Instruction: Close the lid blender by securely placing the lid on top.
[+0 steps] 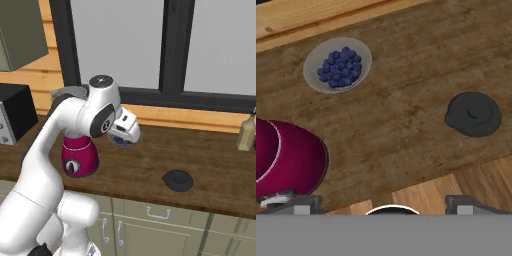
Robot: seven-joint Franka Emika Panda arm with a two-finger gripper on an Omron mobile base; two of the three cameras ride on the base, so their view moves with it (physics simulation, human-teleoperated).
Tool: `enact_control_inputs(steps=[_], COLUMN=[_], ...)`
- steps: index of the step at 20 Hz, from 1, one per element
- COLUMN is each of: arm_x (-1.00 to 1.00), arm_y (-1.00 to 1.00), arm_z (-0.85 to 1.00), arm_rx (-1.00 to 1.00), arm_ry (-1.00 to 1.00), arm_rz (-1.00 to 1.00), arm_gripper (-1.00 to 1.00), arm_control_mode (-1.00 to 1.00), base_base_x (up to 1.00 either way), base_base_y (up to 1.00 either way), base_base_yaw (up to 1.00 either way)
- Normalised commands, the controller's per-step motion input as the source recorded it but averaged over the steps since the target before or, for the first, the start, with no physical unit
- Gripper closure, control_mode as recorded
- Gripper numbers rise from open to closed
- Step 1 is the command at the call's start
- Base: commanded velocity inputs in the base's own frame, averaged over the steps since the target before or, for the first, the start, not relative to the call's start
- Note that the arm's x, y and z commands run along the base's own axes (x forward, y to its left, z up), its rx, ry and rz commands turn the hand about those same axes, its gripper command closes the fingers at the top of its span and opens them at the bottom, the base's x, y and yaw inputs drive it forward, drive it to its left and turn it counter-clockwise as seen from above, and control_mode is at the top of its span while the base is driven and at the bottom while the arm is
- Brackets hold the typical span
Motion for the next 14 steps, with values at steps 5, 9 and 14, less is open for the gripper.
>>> enact_control_inputs(steps=[5, 9, 14], arm_x=[-0.18, -0.01, 0.00], arm_y=[-0.78, -0.67, -0.56], arm_z=[-0.36, -0.49, -0.47], arm_rx=[0.00, 0.00, 0.00], arm_ry=[0.00, 0.00, 0.00], arm_rz=[-0.30, -0.30, -0.23], arm_gripper=[-1.00, -1.00, -1.00], arm_control_mode=[-1.00, -1.00, -1.00], base_base_x=[0.00, 0.00, 0.00], base_base_y=[0.00, 0.00, 0.00], base_base_yaw=[0.00, 0.00, 0.00])
